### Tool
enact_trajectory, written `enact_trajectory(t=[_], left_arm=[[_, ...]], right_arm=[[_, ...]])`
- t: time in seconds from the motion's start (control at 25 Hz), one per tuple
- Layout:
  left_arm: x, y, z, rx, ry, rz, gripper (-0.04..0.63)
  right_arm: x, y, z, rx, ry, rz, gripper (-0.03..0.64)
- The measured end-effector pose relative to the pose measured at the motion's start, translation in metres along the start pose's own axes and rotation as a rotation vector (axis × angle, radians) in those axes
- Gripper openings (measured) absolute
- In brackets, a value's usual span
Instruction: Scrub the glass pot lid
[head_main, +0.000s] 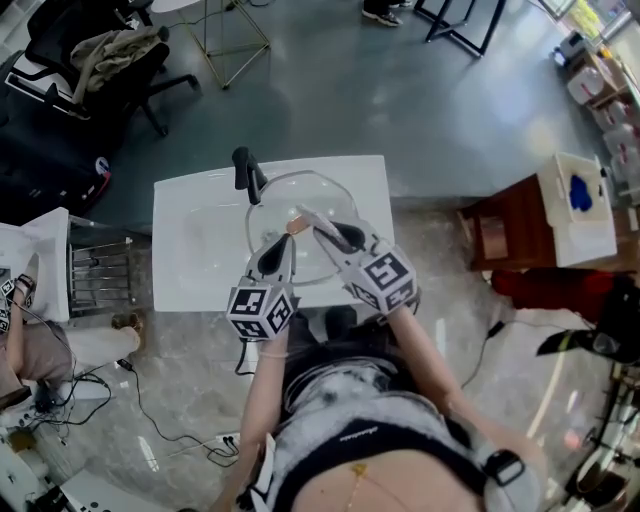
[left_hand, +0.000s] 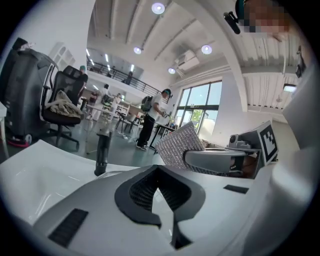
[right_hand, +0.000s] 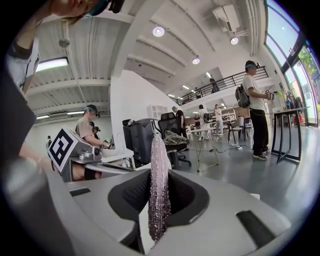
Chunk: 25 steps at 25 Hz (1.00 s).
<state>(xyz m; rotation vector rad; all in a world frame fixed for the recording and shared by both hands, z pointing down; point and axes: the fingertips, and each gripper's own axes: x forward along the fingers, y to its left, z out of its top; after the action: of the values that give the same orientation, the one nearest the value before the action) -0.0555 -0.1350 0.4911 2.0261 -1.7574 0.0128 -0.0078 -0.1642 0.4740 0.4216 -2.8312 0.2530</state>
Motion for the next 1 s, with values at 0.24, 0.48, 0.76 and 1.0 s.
enact_trajectory(t=[0.24, 0.48, 0.76, 1.0], left_arm=[[-0.031, 0.008, 0.028, 0.1, -0.056, 0.017, -0.008], [-0.073, 0.018, 0.037, 0.112, -0.099, -0.009, -0.008], [-0.139, 0.04, 0.036, 0.147, -0.12, -0.027, -0.008], [-0.188, 0.041, 0.034, 0.167, -0.124, -0.092, -0.008]], right_arm=[[0.008, 0.028, 0.022, -0.023, -0.02, -0.012, 0.077], [0.007, 0.058, 0.035, -0.025, -0.04, -0.072, 0.078], [0.01, 0.124, 0.036, -0.002, -0.08, -0.151, 0.079], [-0.002, 0.178, 0.037, -0.073, -0.126, -0.238, 0.078]])
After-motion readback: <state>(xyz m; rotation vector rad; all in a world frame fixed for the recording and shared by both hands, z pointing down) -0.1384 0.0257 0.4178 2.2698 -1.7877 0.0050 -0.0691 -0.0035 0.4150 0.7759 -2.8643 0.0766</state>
